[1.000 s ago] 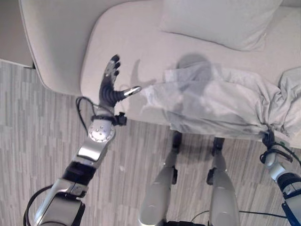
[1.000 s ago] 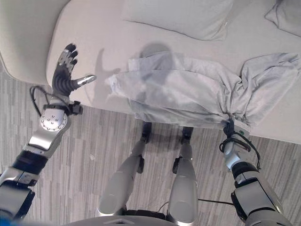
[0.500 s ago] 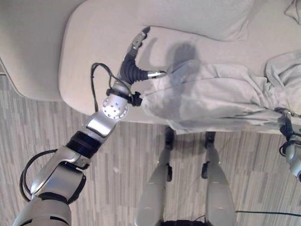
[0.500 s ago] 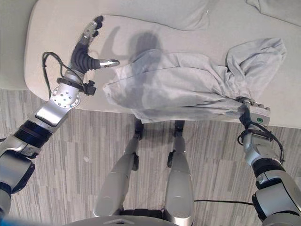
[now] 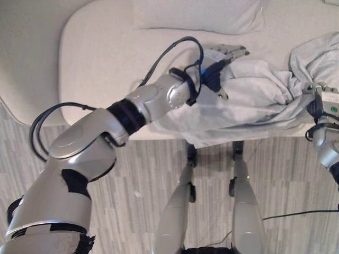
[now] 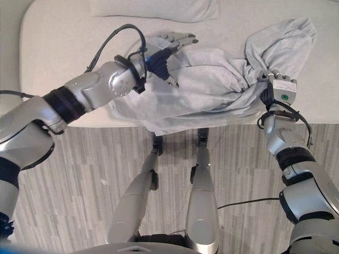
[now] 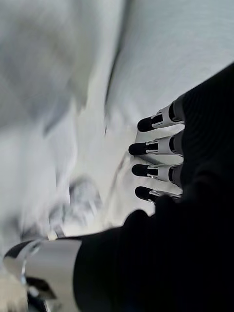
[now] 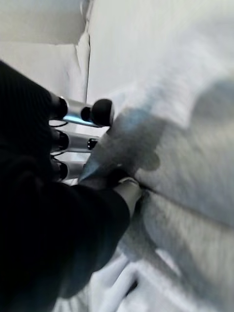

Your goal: Hang the clothes on the sofa on the clothes rack.

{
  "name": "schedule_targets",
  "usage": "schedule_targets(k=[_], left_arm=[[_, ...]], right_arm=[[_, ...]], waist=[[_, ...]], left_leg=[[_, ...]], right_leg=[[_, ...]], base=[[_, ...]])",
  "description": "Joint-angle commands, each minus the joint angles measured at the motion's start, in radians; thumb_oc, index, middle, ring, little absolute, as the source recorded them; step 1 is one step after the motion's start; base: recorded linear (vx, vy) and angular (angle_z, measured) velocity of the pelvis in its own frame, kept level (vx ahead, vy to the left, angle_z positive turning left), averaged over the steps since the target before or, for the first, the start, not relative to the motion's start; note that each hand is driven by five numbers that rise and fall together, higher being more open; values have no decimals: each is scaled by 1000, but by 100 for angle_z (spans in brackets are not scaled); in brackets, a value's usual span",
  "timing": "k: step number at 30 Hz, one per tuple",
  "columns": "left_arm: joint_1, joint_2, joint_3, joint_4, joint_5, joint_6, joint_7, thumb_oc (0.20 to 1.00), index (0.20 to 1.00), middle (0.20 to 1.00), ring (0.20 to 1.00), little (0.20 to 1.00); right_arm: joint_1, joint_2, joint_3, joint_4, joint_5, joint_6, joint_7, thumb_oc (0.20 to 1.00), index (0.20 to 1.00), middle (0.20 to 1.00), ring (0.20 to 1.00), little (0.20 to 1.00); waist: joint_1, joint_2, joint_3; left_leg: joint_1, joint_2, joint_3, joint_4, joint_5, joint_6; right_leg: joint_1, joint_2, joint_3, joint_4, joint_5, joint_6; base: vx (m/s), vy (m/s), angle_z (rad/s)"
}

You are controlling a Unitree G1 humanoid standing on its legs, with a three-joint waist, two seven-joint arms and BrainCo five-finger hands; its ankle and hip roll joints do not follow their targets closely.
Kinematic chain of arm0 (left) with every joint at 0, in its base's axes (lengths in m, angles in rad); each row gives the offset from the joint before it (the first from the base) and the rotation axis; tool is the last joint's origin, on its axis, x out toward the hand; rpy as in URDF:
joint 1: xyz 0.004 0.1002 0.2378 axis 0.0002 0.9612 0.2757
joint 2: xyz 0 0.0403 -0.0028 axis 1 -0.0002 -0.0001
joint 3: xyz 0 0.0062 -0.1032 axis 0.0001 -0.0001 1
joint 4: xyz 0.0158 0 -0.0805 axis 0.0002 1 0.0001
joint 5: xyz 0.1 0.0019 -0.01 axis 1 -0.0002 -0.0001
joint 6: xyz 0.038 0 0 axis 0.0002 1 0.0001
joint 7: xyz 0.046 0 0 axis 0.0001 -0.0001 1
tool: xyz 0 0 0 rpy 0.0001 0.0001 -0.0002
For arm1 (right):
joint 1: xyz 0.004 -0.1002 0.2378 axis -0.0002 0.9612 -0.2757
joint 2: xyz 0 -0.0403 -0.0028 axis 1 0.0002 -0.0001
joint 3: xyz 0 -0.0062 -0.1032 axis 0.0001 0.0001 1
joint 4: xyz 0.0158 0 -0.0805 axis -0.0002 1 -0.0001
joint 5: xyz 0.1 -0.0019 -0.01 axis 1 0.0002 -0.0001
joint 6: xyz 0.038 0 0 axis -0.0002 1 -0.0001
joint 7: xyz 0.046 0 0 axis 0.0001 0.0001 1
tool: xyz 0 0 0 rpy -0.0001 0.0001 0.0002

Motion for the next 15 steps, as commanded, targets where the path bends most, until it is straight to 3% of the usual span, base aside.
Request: schedule_targets(k=[1, 8, 15], left_arm=[[-12, -44, 93, 71, 63, -16, 42, 1000, 1000, 1000, 1000, 1000], [-111, -110, 27, 158, 127, -12, 46, 1000, 1000, 1000, 1000, 1000], [-135, -138, 44, 197, 97, -15, 64, 1000, 1000, 1000, 1000, 1000]], right_arm=[[-12, -53, 18, -9, 11, -3, -40, 200, 200, 200, 200, 200], [-75, 52, 113, -4, -18, -10, -11, 200, 200, 200, 200, 200], [-81, 117, 170, -16, -76, -7, 14, 200, 200, 200, 200, 200]], waist=[[0, -1, -43], [-11, 46, -49], [-24, 83, -50]], left_leg=[[-6, -1, -30, 7, -49, -38], [0, -8, 2, 7, -56, -31], [-1, -15, 30, 7, -62, -23]], right_leg=[[15, -69, 83, 11, -19, 119], [-5, -74, 122, 11, -15, 115], [-34, -81, 159, 11, -8, 114]], base=[[25, 58, -14], [30, 44, -17], [33, 55, -15]])
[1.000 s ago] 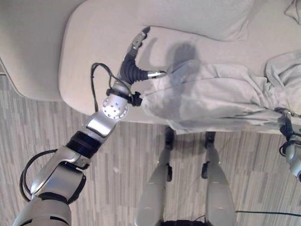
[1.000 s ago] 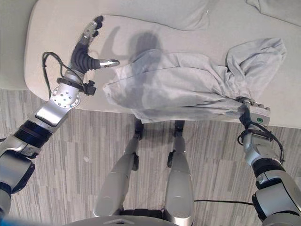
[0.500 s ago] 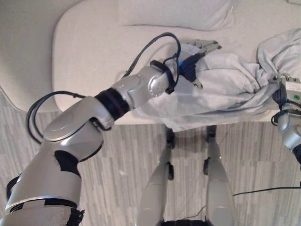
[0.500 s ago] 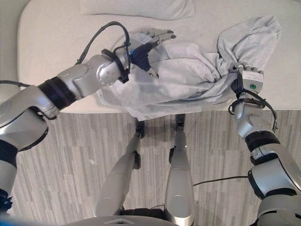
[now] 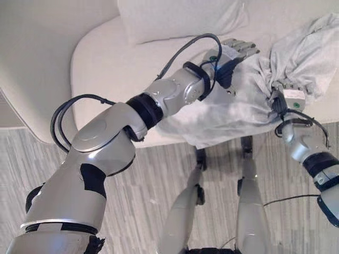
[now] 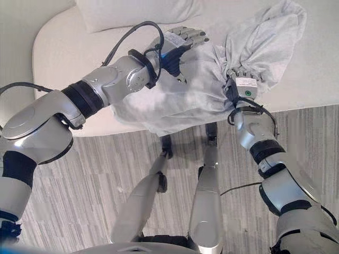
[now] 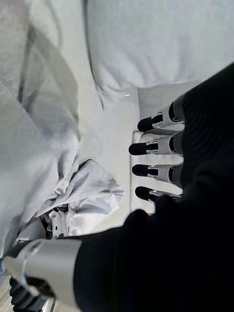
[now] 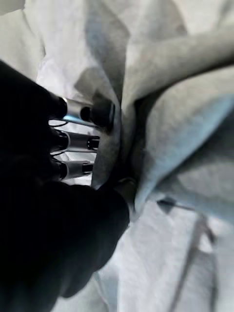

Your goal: Hang the clothes on the sofa on the clothes rack.

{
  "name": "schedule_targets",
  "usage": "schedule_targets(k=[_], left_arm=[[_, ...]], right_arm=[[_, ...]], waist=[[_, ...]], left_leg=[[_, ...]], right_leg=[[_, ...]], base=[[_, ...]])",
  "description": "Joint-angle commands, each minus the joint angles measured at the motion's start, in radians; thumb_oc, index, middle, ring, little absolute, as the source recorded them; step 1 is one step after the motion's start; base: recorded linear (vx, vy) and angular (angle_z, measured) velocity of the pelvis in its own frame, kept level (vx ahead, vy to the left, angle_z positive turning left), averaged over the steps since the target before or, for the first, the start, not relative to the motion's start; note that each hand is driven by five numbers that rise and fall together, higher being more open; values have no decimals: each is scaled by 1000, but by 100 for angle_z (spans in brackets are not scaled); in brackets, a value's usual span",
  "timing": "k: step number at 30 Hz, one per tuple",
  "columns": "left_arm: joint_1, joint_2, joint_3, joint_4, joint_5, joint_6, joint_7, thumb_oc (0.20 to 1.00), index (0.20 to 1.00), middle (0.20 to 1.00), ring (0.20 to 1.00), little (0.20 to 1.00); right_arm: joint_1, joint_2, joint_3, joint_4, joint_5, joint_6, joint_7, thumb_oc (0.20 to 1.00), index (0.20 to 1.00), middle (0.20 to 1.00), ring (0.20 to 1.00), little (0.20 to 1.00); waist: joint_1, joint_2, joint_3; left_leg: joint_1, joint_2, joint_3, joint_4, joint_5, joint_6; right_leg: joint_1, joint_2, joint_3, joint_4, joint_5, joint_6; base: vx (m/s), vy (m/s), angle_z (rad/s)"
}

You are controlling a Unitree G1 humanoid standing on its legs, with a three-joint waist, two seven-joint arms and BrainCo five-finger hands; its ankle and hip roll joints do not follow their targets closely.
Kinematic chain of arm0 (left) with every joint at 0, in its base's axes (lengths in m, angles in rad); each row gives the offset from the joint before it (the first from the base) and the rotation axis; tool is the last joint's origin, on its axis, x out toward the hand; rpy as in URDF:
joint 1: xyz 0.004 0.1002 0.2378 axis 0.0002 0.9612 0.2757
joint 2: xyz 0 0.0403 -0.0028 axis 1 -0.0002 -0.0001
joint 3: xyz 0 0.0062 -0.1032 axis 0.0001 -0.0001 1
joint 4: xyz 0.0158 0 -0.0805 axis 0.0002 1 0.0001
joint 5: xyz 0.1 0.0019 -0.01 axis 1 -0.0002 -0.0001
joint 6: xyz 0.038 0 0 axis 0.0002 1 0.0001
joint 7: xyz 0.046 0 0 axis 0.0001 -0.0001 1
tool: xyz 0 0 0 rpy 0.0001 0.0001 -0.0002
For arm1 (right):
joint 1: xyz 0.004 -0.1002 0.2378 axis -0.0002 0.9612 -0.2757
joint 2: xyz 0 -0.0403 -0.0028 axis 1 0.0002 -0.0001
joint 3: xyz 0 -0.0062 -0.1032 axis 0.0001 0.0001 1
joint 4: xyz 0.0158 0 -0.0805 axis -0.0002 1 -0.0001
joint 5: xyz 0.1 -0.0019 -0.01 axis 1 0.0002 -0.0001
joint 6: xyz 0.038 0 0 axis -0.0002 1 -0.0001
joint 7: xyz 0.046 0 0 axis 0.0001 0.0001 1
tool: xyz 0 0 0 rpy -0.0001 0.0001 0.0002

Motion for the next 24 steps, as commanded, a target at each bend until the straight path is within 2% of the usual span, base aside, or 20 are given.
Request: schedule_targets(k=[1, 9, 14, 16, 24], left_arm=[[-74, -29, 99, 125, -15, -19, 62, 1000, 1000, 1000, 1000, 1000], [-129, -90, 110, 121, -26, -27, 87, 1000, 1000, 1000, 1000, 1000], [-143, -99, 129, 157, -31, -28, 107, 1000, 1000, 1000, 1000, 1000], [-163, -99, 147, 198, -42, -26, 132, 1000, 1000, 1000, 1000, 1000], [-187, -80, 151, 229, -28, -22, 148, 1000, 1000, 1000, 1000, 1000]], right_arm=[[3, -28, 12, -14, -55, -11, 6, 200, 200, 200, 200, 200], [99, 13, -8, -4, -60, -17, -5, 200, 200, 200, 200, 200], [120, 16, -29, -42, -49, -25, -10, 200, 200, 200, 200, 200], [141, 18, -57, -77, -33, -30, -28, 200, 200, 200, 200, 200], [186, 12, -110, -160, -21, -41, -44, 200, 200, 200, 200, 200]], waist=[[-17, 36, -25], [-40, 35, -26], [-54, 30, -20], [-74, 25, -12], [-94, 16, -3]], left_leg=[[-16, 21, -67, 8, -47, -45], [-10, 19, -58, 8, -55, -42], [-16, 19, -48, 8, -56, -42], [-25, 22, -35, 8, -60, -41], [-35, 26, -12, 8, -72, -36]], right_leg=[[6, -53, 42, 11, -33, 87], [-3, -53, 55, 12, -33, 83], [-19, -54, 70, 13, -30, 84], [-42, -50, 85, 15, -25, 83], [-82, -41, 120, 22, -28, 82]], base=[[40, 32, -21], [8, 2, -2], [5, 3, -6], [30, 3, -14], [39, 9, -13]])
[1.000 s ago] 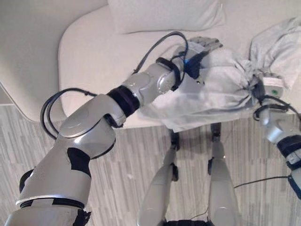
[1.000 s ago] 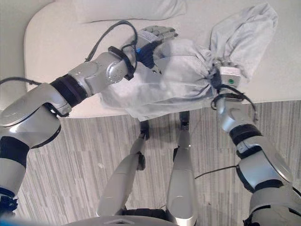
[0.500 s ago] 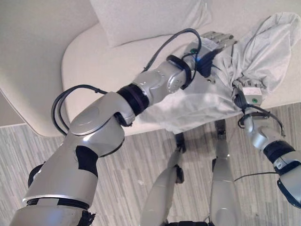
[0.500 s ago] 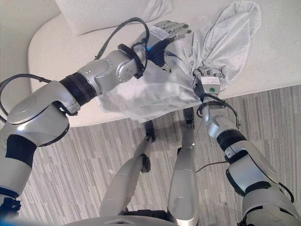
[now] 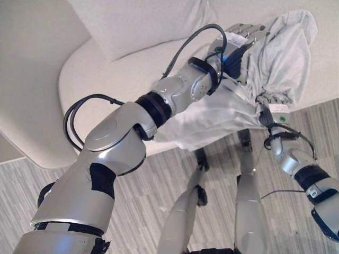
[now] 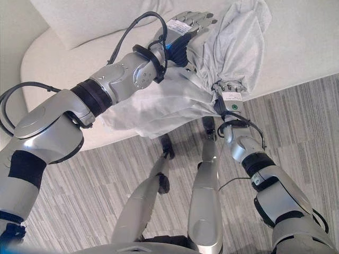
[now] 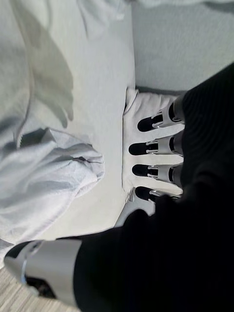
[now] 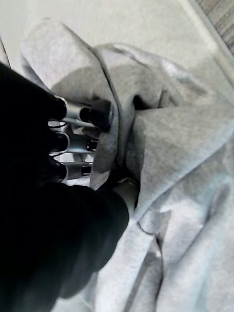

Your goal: Hang the clothes on the sofa on the clothes rack.

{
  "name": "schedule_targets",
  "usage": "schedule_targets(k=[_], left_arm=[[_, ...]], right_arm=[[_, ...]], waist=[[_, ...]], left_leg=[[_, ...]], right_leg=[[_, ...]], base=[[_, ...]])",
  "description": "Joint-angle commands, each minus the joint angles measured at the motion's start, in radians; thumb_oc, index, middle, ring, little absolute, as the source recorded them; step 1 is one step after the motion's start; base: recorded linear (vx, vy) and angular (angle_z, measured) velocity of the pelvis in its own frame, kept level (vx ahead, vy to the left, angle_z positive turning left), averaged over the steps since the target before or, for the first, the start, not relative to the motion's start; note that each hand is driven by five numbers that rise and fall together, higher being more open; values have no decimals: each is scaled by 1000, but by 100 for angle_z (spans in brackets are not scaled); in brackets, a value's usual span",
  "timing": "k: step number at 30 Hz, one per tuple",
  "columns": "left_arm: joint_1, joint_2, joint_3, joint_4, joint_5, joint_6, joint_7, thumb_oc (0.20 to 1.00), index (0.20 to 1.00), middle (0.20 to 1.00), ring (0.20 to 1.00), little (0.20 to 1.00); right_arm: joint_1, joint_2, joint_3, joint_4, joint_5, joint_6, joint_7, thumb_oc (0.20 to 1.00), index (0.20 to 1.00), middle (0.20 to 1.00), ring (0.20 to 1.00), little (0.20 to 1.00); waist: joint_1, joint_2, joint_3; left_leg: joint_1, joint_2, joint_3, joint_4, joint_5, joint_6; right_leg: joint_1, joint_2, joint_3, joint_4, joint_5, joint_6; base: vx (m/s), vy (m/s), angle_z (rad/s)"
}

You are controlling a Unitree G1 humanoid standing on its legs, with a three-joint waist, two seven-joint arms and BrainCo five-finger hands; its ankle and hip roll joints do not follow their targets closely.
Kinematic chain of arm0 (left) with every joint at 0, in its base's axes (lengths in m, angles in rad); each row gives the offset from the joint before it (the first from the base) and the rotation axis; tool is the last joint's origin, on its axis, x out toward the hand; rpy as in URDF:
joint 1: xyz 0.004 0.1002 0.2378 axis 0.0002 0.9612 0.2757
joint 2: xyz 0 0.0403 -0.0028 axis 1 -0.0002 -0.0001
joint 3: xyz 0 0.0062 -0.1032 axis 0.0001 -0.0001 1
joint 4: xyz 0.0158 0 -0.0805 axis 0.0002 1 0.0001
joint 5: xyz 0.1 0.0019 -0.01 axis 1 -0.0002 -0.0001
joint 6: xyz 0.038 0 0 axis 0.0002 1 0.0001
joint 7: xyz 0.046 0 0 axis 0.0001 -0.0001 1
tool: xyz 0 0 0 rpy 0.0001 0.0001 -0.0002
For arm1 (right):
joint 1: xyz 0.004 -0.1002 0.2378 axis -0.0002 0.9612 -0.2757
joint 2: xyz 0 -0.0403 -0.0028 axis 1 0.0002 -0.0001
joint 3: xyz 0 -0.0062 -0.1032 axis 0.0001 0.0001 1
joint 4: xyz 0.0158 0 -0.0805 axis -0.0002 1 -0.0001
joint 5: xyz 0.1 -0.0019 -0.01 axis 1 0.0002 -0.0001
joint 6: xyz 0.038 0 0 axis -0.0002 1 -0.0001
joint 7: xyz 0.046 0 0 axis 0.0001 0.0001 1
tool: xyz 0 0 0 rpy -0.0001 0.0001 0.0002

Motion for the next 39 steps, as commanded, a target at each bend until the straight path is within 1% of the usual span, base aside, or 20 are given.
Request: schedule_targets(k=[1, 4, 6, 11, 16, 21, 27, 33, 37, 39], left_arm=[[-158, -2, 82, 148, -21, -10, 46, 1000, 1000, 1000, 1000, 1000], [-174, 20, 77, 157, -5, -6, 56, 1000, 1000, 1000, 1000, 1000], [-181, 28, 69, 164, 13, -1, 63, 1000, 1000, 1000, 1000, 1000], [-181, 52, 61, 173, 52, 6, 78, 1000, 1000, 1000, 1000, 1000], [-160, 60, 71, 190, 65, 17, 75, 1000, 1000, 1000, 1000, 1000], [-130, 74, 78, 183, 98, 29, 71, 1000, 1000, 1000, 1000, 1000], [-101, 69, 83, 191, 133, 41, 68, 1000, 1000, 1000, 1000, 1000], [-64, 55, 125, 221, 135, 53, 76, 1000, 1000, 1000, 1000, 1000], [-41, 55, 153, 259, 143, 66, 90, 1000, 1000, 1000, 1000, 1000], [-37, 46, 164, 275, 149, 73, 95, 1000, 1000, 1000, 1000, 1000]], right_arm=[[45, -43, -41, -50, 15, -13, -12, 200, 200, 200, 200, 200], [68, -49, -63, -90, 12, -23, -18, 200, 200, 200, 200, 200], [76, -51, -72, -108, 9, -27, -20, 200, 200, 200, 200, 200], [99, -47, -98, -164, 7, -43, -35, 200, 200, 200, 200, 200], [105, -45, -126, -220, 10, -52, -51, 200, 200, 200, 200, 200], [119, -49, -150, -272, 8, -61, -56, 200, 200, 200, 200, 200], [114, -50, -158, -301, 17, -67, -70, 200, 200, 200, 200, 200], [110, -50, -169, -327, 22, -69, -81, 200, 200, 200, 200, 200], [115, -46, -172, -355, 25, -76, -87, 200, 200, 200, 200, 200], [112, -47, -174, -378, 26, -83, -94, 200, 200, 200, 200, 200]], waist=[[-14, 5, 5], [-23, 0, 11], [-21, -1, 11], [-26, -18, 16], [-23, -33, 18], [-11, -45, 20], [-6, -53, 27], [-4, -70, 32], [-8, -87, 32], [-15, -100, 32]], left_leg=[[-11, 41, -95, 8, -55, -51], [-26, 46, -86, 8, -50, -50], [-27, 49, -82, 8, -57, -48], [-55, 63, -77, 9, -58, -48], [-67, 76, -71, 8, -59, -50], [-73, 89, -58, 8, -66, -53], [-72, 97, -53, 8, -66, -59], [-79, 102, -45, 10, -64, -63], [-89, 107, -36, 20, -63, -65], [-112, 109, -33, 48, -73, -65]], right_leg=[[-17, -39, 29, 22, -39, 65], [-42, -31, 42, 21, -32, 64], [-50, -26, 47, 23, -38, 64], [-85, -6, 52, 24, -36, 59], [-108, 10, 44, 27, -38, 59], [-125, 19, 22, 33, -42, 63], [-133, 23, 7, 49, -46, 62], [-145, 26, 0, 58, -50, 63], [-157, 30, 2, 67, -52, 62], [-171, 32, 3, 71, -50, 59]], base=[[34, 4, -16], [32, -7, -12], [28, -4, -13], [26, -36, -13], [20, -18, -7], [10, 12, -9], [0, 0, 0], [-19, 6, -4], [-15, 9, -4], [-16, 0, -5]])
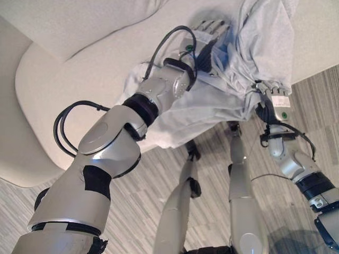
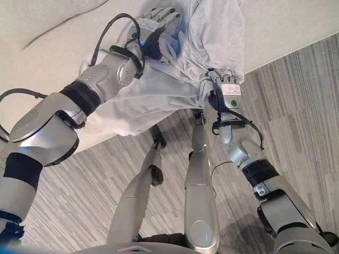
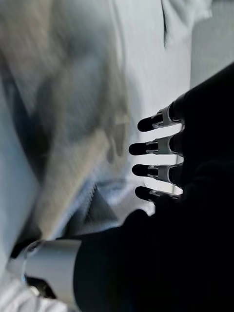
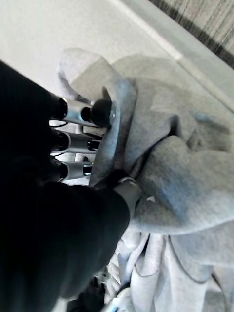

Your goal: Hang the clothes on the sofa on the clothes rack.

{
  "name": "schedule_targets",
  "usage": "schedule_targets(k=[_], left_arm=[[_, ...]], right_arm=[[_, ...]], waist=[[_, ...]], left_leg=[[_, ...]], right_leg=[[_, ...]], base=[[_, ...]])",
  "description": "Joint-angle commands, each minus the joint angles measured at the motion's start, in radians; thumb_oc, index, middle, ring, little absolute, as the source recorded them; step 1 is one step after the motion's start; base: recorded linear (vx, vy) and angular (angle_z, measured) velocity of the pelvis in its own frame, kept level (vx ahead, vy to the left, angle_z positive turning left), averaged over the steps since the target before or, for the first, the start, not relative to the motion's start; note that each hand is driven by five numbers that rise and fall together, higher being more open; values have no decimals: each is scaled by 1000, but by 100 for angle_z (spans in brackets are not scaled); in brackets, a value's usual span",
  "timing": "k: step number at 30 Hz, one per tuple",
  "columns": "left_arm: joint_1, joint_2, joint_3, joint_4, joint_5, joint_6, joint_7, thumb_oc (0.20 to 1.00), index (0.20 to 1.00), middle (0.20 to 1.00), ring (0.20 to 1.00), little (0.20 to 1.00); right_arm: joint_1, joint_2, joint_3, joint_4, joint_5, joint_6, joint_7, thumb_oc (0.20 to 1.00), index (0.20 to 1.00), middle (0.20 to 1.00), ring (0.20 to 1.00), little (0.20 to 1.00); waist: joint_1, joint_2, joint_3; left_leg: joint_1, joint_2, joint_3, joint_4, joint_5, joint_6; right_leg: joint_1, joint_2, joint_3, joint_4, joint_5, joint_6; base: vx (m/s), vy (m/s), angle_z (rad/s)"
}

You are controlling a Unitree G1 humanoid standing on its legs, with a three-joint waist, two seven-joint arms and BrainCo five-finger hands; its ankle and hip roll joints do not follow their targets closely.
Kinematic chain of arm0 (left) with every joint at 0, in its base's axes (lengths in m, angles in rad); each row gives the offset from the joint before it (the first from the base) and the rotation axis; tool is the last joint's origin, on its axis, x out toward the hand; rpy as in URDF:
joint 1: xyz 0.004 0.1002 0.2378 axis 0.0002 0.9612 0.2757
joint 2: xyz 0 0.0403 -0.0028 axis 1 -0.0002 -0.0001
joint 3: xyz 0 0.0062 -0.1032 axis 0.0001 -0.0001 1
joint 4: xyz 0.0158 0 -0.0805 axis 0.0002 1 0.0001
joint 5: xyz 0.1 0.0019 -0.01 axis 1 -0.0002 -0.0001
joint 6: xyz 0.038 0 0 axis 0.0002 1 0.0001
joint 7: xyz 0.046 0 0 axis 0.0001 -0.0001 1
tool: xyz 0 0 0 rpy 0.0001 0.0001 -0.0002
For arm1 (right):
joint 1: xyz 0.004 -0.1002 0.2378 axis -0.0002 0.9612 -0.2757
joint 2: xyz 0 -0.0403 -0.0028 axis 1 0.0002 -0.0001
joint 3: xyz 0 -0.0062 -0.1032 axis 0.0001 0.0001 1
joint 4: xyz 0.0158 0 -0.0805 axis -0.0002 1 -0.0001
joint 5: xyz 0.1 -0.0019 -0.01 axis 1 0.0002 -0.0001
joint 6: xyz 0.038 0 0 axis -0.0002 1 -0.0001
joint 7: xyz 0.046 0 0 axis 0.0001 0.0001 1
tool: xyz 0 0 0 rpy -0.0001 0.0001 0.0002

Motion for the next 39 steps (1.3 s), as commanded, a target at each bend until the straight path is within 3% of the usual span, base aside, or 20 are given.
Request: schedule_targets(k=[1, 24, 34, 39], left_arm=[[-101, -7, 72, 115, 50, 6, 54, 1000, 1000, 1000, 1000, 1000], [-142, -24, 60, 87, 54, 4, 101, 1000, 1000, 1000, 1000, 1000], [-90, -52, 51, 42, 47, -15, 76, 1000, 1000, 1000, 1000, 1000], [-57, -17, 13, -36, 80, -30, 45, 1000, 1000, 1000, 1000, 1000]], right_arm=[[1, -46, -50, -69, 10, -40, -51, 200, 200, 200, 200, 200], [-21, -46, -71, -262, 14, -97, -77, 200, 200, 200, 200, 200], [-40, -48, -71, -269, 27, -95, -78, 200, 200, 200, 200, 200], [-39, -58, -80, -260, 27, -86, -72, 200, 200, 200, 200, 200]], waist=[[5, -50, -3], [-27, -114, -5], [-24, -112, -22], [-7, -95, -24]], left_leg=[[-30, 71, -125, 56, -54, -58], [-213, 99, -128, 219, -113, -62], [-247, 104, -133, 240, -123, -67], [-247, 102, -139, 237, -115, -72]], right_leg=[[-32, -33, -88, 71, -72, 69], [-150, -9, -83, 101, -59, 54], [-178, -7, -83, 115, -62, 51], [-176, -11, -91, 125, -70, 49]], base=[[-7, -9, -5], [-4, 1, -2], [-1, 5, -2], [0, 0, 0]])
